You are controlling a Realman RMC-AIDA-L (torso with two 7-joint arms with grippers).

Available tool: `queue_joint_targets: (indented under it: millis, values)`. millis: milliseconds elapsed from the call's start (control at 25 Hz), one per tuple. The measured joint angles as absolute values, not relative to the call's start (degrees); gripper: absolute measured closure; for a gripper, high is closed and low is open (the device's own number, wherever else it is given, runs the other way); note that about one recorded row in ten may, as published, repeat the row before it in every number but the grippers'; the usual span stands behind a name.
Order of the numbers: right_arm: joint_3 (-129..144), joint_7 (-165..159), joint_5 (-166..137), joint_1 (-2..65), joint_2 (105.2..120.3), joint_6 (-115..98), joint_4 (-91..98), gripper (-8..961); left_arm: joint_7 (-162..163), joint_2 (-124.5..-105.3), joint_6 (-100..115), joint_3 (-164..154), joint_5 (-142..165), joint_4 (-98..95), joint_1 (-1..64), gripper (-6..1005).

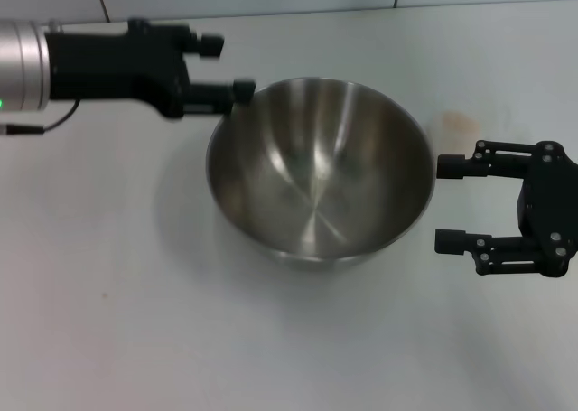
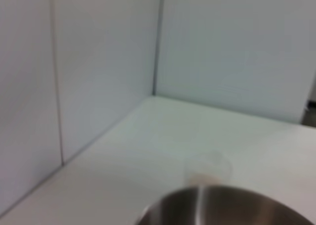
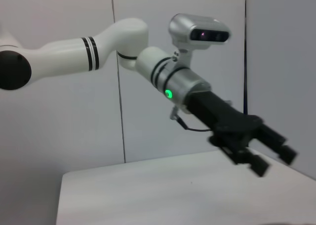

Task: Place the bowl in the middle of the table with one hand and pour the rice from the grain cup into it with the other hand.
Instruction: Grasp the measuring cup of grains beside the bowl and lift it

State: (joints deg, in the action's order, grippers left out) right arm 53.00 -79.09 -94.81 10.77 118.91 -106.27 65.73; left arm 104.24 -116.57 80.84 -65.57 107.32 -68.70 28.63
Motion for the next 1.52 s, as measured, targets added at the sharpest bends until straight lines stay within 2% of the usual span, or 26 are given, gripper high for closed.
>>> queue_joint_targets:
  millis: [80,200,320,400,520,1240,1520]
  values:
    - [53.0,-79.88,-95.27,10.92,118.91,-106.32,65.98,208,104.16,-115.23,85.75,-64.15,108.59,-69.13,28.19,275]
    - [52.52,-80.16,-95.49,10.95,118.91,-106.31,65.9,208,102.03,-114.88,88.09,-61.17,108.67,-67.72,27.64,275]
    - [50.02,-79.98,-95.49,10.79,118.94,-106.33,64.91,207,98.76,-115.33,89.17,-57.83,108.47,-66.28,26.76,275]
    - [48.61,-79.77,-95.34,10.58,119.02,-106.38,64.41,207,93.39,-116.8,90.61,-53.0,107.78,-65.28,25.11,275]
    - [47.06,-79.73,-95.27,10.31,119.14,-106.37,63.9,207,88.34,-117.84,93.5,-49.68,107.15,-64.12,23.75,275]
    - [33.07,-76.94,-95.0,7.31,119.34,-105.54,58.74,207,80.17,-117.53,96.2,-47.88,106.79,-56.74,23.18,275]
    - [21.46,-67.82,-95.64,6.42,119.16,-104.64,50.09,207,80.13,-117.42,96.24,-47.96,107.02,-56.62,23.37,275]
